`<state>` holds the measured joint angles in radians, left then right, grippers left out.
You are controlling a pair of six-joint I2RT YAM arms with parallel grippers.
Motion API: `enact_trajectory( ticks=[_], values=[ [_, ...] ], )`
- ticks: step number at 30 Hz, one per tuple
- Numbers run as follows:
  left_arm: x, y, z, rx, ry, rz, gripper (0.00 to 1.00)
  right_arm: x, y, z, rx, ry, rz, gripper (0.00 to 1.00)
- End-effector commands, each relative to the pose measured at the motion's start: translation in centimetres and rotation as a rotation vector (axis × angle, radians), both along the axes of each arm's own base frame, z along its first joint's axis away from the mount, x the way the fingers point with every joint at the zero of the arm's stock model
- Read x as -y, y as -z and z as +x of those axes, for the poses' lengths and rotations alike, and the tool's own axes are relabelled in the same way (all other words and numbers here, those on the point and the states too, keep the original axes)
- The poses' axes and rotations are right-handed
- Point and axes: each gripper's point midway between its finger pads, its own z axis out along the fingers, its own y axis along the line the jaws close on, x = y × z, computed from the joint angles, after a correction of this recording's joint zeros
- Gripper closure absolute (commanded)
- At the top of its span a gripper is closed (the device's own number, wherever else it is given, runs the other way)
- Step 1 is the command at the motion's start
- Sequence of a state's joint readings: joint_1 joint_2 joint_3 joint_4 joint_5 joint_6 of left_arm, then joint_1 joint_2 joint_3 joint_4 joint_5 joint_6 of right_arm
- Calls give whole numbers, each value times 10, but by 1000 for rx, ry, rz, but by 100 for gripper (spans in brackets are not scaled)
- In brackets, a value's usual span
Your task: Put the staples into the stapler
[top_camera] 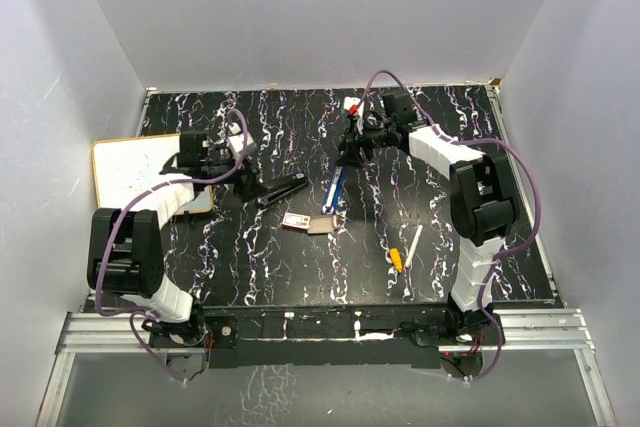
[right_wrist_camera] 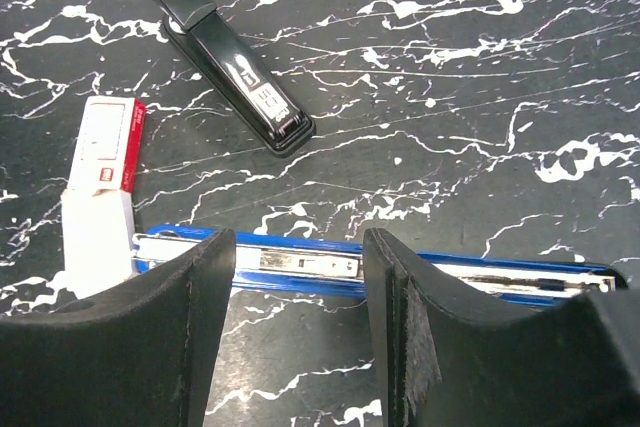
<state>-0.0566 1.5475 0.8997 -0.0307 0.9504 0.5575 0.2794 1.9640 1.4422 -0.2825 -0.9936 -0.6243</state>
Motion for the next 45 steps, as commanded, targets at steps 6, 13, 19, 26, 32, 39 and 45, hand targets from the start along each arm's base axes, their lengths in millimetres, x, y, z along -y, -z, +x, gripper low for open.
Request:
enact_trajectory(
  ticks=[6, 13, 19, 26, 32, 39, 45],
  values=[
    [44, 10, 21, -6, 29, 46, 53, -7, -31, -5, 20, 13, 74, 44],
    [28, -31, 5, 36, 47, 20, 31, -41, -29, -10, 74, -88, 51, 33],
    [-13, -50, -12, 4, 3, 3, 24, -101, -10, -14, 60, -226, 1, 24],
    [-44, -34, -45, -80, -39, 133, 22, -157, 20, -35, 46, -359, -59, 20],
    [-55, -13, -57, -98, -64, 204, 21, -182, 37, -47, 36, -415, -64, 26],
    [-54, 16, -45, -22, -38, 211, 25, -189, 28, -51, 34, -430, -37, 60],
    [-37, 21, -34, 87, 77, 143, 26, -185, 5, -47, 29, -421, 20, 87]
  ],
)
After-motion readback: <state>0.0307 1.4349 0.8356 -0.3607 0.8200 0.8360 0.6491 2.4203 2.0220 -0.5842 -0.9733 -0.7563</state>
